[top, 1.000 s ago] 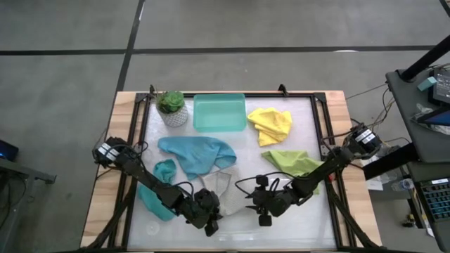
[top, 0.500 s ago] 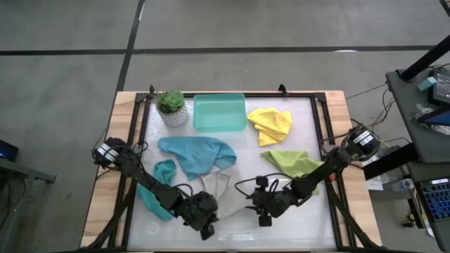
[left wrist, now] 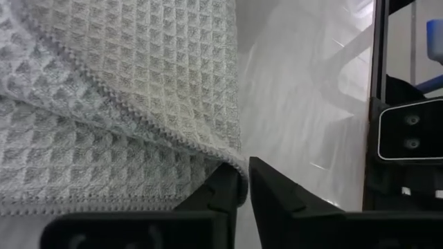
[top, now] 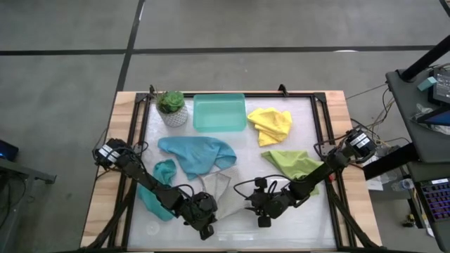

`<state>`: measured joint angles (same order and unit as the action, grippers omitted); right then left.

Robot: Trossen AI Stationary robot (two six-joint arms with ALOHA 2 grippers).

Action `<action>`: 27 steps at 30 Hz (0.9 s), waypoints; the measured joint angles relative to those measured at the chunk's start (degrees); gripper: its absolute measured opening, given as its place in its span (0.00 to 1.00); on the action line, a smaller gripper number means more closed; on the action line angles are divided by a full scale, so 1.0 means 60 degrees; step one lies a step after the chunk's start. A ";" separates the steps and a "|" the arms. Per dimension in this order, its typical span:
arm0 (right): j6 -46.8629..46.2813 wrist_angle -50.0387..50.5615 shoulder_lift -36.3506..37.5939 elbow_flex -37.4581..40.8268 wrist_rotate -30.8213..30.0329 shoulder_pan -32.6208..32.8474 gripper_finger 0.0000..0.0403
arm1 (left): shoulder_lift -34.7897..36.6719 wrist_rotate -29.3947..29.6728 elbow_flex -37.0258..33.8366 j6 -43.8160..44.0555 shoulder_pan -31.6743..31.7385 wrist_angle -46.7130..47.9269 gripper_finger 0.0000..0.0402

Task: Fold microfiber towels
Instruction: Fold the gray microfiber cloth

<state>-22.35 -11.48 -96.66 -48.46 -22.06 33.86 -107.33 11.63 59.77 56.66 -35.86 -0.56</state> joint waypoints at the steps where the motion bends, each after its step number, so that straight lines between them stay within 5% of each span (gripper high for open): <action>1: 0.0005 -0.0005 0.0000 0.0012 -0.0009 -0.0003 0.37 | 0.0000 -0.0029 0.0004 0.0000 0.0000 0.0000 0.08; 13: -0.0051 -0.0354 0.0000 0.0485 -0.0098 -0.0003 0.37 | 0.0217 -0.1539 0.0011 0.0133 0.0036 0.0033 0.35; 27: 0.0925 0.0272 0.0426 0.0535 -0.0187 -0.0021 0.37 | 0.1164 -0.1984 -0.0028 0.0901 0.0194 0.1941 0.37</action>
<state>-16.80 -9.84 -94.11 -45.25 -23.18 33.74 -100.34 -0.28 59.60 62.07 -34.69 11.09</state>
